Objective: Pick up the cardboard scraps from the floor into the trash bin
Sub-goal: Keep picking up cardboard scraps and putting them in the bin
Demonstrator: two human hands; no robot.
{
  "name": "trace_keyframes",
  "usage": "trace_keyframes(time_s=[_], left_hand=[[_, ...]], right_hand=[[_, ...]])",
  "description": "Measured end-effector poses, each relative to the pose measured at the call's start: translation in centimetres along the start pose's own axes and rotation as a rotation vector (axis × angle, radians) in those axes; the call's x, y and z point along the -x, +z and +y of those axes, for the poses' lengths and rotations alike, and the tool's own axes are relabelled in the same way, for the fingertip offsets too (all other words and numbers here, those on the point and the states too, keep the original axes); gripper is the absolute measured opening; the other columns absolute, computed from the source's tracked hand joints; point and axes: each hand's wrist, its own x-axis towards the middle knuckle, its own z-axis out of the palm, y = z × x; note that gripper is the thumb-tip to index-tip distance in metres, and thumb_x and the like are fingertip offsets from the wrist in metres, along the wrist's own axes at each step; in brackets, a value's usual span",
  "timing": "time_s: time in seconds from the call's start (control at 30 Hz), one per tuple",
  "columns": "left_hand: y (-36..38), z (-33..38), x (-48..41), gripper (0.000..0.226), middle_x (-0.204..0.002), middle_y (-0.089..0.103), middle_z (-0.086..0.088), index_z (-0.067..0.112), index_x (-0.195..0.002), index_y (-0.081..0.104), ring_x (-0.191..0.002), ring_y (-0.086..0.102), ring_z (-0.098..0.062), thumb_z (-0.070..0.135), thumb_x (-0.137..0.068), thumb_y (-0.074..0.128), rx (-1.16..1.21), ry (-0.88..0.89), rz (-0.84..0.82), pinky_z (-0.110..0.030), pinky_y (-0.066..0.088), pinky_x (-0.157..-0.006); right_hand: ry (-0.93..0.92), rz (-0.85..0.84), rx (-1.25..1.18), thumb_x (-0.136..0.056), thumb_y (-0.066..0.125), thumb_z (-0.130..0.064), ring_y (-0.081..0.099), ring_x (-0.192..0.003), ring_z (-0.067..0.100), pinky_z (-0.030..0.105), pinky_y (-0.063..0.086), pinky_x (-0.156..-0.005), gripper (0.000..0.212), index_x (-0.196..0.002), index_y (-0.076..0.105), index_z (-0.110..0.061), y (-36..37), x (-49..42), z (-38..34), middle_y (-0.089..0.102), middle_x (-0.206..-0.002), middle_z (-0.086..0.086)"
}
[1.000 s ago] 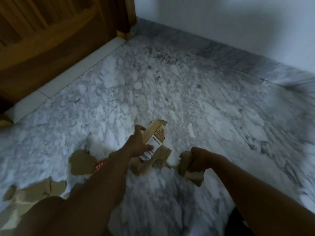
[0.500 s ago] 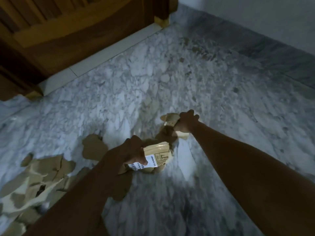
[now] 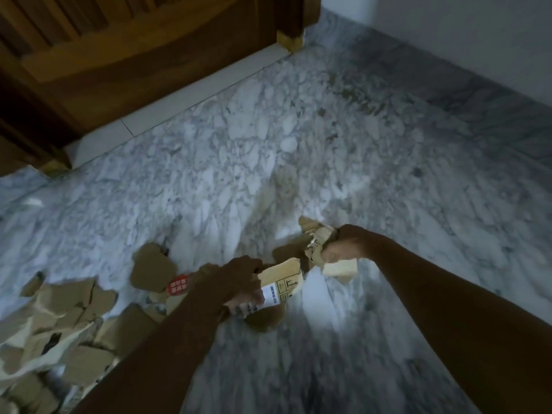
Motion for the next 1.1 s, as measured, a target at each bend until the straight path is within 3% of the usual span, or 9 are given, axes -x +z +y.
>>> trace_keyframes(time_s=[0.07, 0.17, 0.27, 0.37, 0.53, 0.63, 0.77, 0.97, 1.1], left_hand=[[-0.8, -0.6, 0.4, 0.049, -0.101, 0.060, 0.003, 0.028, -0.102, 0.051, -0.089, 0.062, -0.017, 0.036, -0.066, 0.083, 0.100, -0.013, -0.012, -0.033, 0.051, -0.071], [-2.5, -1.7, 0.9, 0.055, -0.108, 0.062, 0.004, 0.023, -0.113, 0.052, -0.095, 0.064, -0.017, 0.034, -0.070, 0.084, 0.263, -0.020, -0.023, -0.039, 0.054, -0.083], [-4.1, -2.4, 1.5, 0.053, -0.107, 0.064, 0.000, 0.023, -0.110, 0.049, -0.090, 0.068, -0.021, 0.025, -0.071, 0.086, 0.409, -0.026, -0.022, -0.038, 0.058, -0.070], [-4.9, -2.8, 2.1, 0.053, -0.106, 0.064, 0.000, 0.019, -0.113, 0.050, -0.088, 0.066, -0.017, 0.021, -0.073, 0.085, 0.411, -0.053, -0.003, -0.031, 0.051, -0.065], [-4.9, -4.1, 2.3, 0.034, -0.095, 0.076, 0.003, 0.010, -0.099, 0.073, -0.085, 0.073, -0.015, 0.026, -0.072, 0.085, 0.469, -0.075, -0.021, -0.041, 0.056, -0.087], [-4.8, -3.9, 2.2, 0.027, -0.097, 0.075, 0.004, 0.012, -0.093, 0.072, -0.086, 0.073, -0.015, 0.027, -0.074, 0.083, 0.498, -0.064, 0.005, -0.039, 0.057, -0.082], [-5.4, -3.8, 2.3, 0.017, -0.090, 0.076, 0.001, 0.022, -0.086, 0.071, -0.077, 0.073, -0.011, 0.028, -0.075, 0.083, 0.522, -0.049, 0.082, -0.024, 0.054, -0.065], [-7.6, -5.5, 3.4, 0.033, -0.091, 0.077, -0.008, 0.014, -0.106, 0.073, -0.079, 0.076, -0.025, 0.022, -0.075, 0.084, 0.686, -0.049, 0.169, -0.044, 0.061, -0.076], [-7.7, -6.4, 4.4, 0.035, -0.093, 0.077, -0.006, 0.013, -0.109, 0.072, -0.079, 0.076, -0.022, 0.023, -0.077, 0.082, 0.714, -0.042, 0.189, -0.034, 0.061, -0.068]], right_hand=[[-0.011, -0.070, 0.043, -0.057, 0.076, -0.031, 0.070, -0.075, 0.019, 0.030, 0.051, -0.065, 0.040, -0.093, 0.075, -0.014, -1.0, 1.1, 1.0, 0.076, -0.088, 0.007], [-0.093, -0.039, 0.028, -0.061, 0.079, -0.032, 0.071, -0.078, 0.016, 0.030, 0.057, -0.071, 0.036, -0.095, 0.074, -0.020, -2.1, 2.2, 1.5, 0.075, -0.088, 0.000], [-0.277, 0.069, 0.090, -0.058, 0.083, -0.040, 0.069, -0.088, 0.015, 0.030, 0.057, -0.079, 0.038, -0.093, 0.071, -0.030, -1.8, 2.5, -0.1, 0.070, -0.094, -0.006], [-0.390, 0.155, 0.380, -0.056, 0.080, -0.050, 0.056, -0.108, 0.023, 0.039, 0.052, -0.090, 0.064, -0.114, 0.061, -0.031, 1.2, 1.9, -2.7, 0.054, -0.119, -0.001], [-0.377, 0.207, 0.754, -0.080, 0.071, -0.047, 0.027, -0.140, 0.035, 0.064, 0.012, -0.117, 0.078, -0.144, 0.035, -0.020, 6.3, 1.1, -3.7, 0.030, -0.148, 0.008], [-0.388, 0.252, 0.665, -0.077, 0.077, -0.035, 0.039, -0.133, 0.035, 0.061, 0.019, -0.116, 0.080, -0.139, 0.029, -0.018, 6.7, 1.6, -3.8, 0.038, -0.140, 0.015], [-0.365, 0.130, 0.305, -0.070, 0.086, -0.025, 0.055, -0.109, 0.026, 0.034, 0.050, -0.090, 0.056, -0.107, 0.044, -0.023, 5.7, 2.2, -4.5, 0.050, -0.117, 0.006], [-0.140, -0.075, -0.265, -0.071, 0.083, -0.030, 0.071, -0.096, 0.023, 0.035, 0.060, -0.081, 0.041, -0.107, 0.071, -0.015, -1.3, 3.4, -2.9, 0.073, -0.104, 0.007], [0.019, 0.013, -0.089, -0.072, 0.079, -0.039, 0.063, -0.110, 0.024, 0.037, 0.052, -0.095, 0.053, -0.117, 0.066, -0.015, -1.8, 3.4, -2.8, 0.066, -0.118, 0.007]])
